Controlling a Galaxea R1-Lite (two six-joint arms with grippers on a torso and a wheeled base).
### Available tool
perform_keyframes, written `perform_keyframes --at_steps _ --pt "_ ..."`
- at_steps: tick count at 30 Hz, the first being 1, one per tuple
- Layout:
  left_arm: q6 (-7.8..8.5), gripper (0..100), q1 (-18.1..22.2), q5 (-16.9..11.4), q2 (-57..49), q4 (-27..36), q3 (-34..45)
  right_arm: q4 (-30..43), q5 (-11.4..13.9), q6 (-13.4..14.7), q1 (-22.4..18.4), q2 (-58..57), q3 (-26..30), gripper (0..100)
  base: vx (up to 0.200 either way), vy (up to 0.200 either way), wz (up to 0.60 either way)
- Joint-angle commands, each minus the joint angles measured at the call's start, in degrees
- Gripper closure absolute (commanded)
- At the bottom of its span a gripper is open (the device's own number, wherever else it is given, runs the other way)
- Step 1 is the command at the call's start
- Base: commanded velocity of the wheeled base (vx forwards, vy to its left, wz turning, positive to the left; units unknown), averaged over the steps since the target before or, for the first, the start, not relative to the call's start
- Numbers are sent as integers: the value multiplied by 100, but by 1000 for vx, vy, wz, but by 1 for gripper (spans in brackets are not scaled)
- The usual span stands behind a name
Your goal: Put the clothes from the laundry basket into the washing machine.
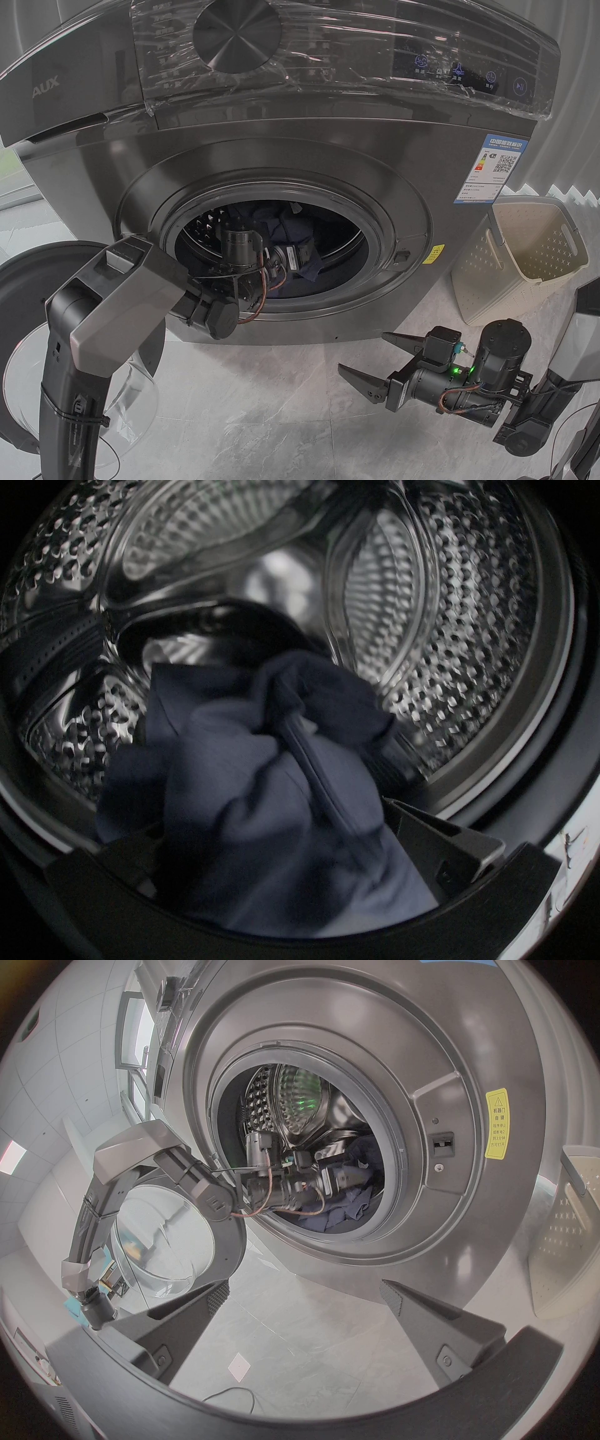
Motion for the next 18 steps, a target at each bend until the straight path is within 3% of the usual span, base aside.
perform_keyframes --at_steps 1,3,4,11,14,18 --pt "6 0 -164 -289 -500 200 790 -4 2 1 9 9 -3 0 0 0 0" --pt "23 0 -164 -298 -307 191 773 -4 2 1 9 9 -3 0 0 0 0" --pt "32 100 -164 -298 -271 182 764 -4 2 1 9 9 -3 0 0 0 0" --pt "94 100 -102 -236 238 182 263 -4 -7 28 114 26 -3 0 0 0 0" --pt "59 100 -58 -183 361 209 -422 -4 -7 28 114 44 -3 0 0 0 0" --pt "-65 100 30 89 440 51 -1337 -4 -7 37 105 44 -12 0 0 0 0"
